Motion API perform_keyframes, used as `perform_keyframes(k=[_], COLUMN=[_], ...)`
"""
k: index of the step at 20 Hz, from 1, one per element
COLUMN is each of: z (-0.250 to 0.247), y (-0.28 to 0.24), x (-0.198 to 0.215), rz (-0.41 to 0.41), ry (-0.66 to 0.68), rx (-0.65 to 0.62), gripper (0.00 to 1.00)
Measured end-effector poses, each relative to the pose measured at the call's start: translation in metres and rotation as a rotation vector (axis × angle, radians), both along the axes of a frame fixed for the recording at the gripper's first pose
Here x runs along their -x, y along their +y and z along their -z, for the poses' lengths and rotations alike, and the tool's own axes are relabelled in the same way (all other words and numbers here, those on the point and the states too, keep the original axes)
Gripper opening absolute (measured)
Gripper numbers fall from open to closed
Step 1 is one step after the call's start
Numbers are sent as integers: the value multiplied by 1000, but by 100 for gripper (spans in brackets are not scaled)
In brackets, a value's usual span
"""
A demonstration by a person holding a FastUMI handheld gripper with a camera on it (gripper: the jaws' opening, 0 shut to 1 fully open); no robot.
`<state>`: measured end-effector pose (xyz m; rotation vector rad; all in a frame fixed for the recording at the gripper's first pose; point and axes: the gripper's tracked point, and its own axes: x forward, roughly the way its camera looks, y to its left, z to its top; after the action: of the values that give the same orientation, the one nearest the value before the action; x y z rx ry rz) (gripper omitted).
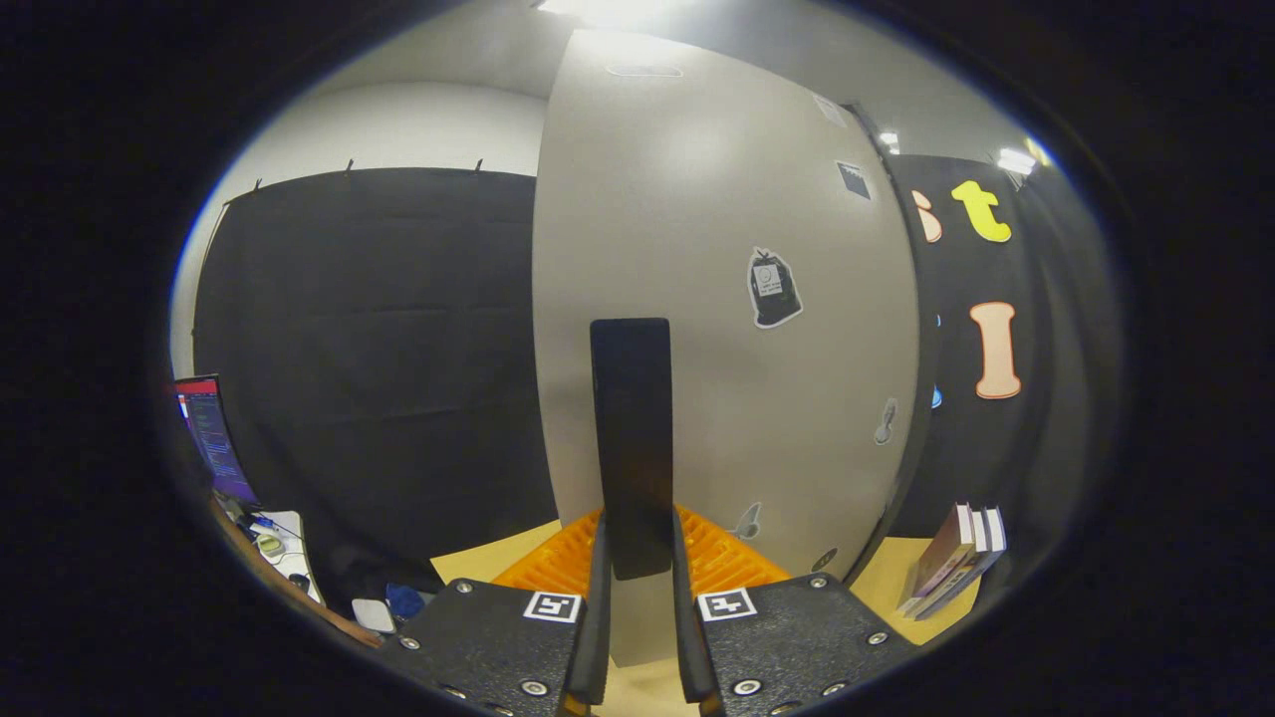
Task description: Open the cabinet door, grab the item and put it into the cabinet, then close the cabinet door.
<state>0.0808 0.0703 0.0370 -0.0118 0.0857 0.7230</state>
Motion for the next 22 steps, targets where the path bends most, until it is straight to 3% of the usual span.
perform_keyframes(k=[9, 19, 22], z=[1, 3, 4], y=[-35, -92, -95], x=[12, 2, 2], rz=[78, 262, 271], ry=[-7, -28, -33], rx=[-9, -22, -47], gripper=[29, 28, 28])
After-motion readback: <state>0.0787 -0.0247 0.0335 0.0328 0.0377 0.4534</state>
